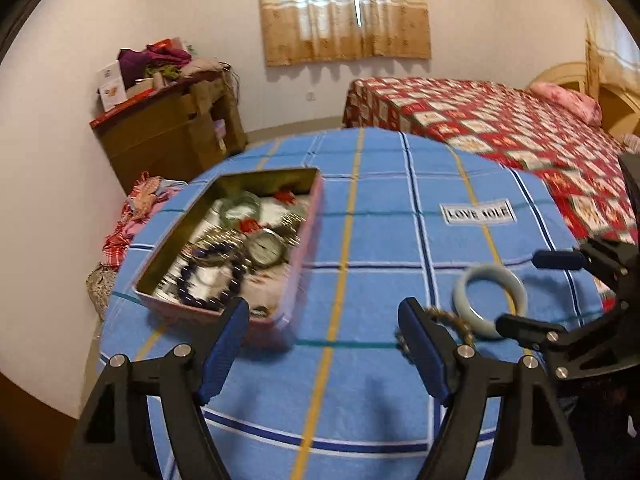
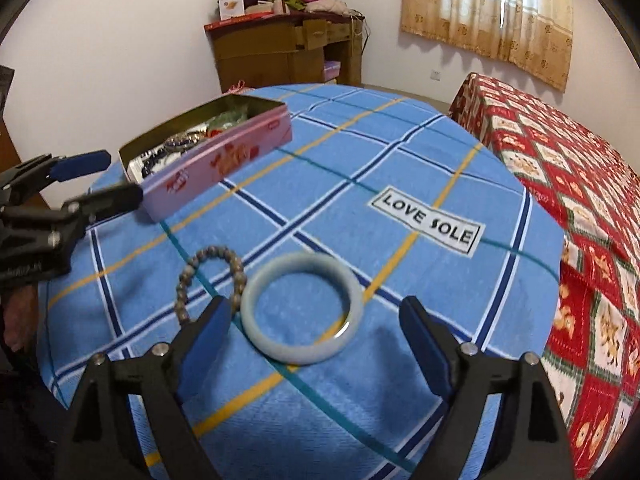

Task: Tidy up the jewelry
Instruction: 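Grasp the brown wooden bead bracelet with the left gripper while the right gripper grasps the pale jade bangle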

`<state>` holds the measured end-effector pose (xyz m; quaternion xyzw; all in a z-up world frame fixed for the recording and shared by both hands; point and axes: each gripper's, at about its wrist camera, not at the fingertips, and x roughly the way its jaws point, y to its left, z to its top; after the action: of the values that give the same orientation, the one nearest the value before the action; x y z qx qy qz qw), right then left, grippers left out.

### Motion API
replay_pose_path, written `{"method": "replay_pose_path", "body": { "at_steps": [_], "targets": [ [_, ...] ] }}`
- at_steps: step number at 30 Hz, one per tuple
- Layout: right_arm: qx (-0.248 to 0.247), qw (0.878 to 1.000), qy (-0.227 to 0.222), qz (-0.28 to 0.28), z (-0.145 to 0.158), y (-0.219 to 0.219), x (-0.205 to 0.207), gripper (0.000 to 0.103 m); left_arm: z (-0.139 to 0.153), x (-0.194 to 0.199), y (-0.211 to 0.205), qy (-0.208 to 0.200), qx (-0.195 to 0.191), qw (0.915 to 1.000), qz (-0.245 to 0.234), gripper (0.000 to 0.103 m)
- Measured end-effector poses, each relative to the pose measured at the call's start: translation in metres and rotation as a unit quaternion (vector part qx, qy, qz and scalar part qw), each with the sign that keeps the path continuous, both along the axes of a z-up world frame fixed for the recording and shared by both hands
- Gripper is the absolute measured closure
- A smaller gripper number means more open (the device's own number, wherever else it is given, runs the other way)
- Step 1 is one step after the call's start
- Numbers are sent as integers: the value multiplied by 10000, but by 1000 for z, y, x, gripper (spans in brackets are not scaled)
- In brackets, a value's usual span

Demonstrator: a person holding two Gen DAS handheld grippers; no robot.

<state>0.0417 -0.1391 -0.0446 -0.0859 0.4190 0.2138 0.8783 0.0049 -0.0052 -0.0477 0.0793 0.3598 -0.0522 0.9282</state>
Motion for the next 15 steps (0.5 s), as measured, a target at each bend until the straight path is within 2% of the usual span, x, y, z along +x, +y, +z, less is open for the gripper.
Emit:
{"method": "replay_pose_path", "body": {
  "at_steps": [4, 11, 15],
  "targets": [
    [15, 10000, -7, -20, -5, 0, 0, 15, -8, 0, -11, 51, 81, 9999, -116, 26],
    [-53, 9999, -69, -89, -19, 5, 0, 15, -31, 10, -22, 432, 64, 9988, -231, 26],
    [-268, 9992, -277, -100, -21, 8, -3, 27, -37, 12, -26, 532, 77, 9981, -299, 26]
  ]
}}
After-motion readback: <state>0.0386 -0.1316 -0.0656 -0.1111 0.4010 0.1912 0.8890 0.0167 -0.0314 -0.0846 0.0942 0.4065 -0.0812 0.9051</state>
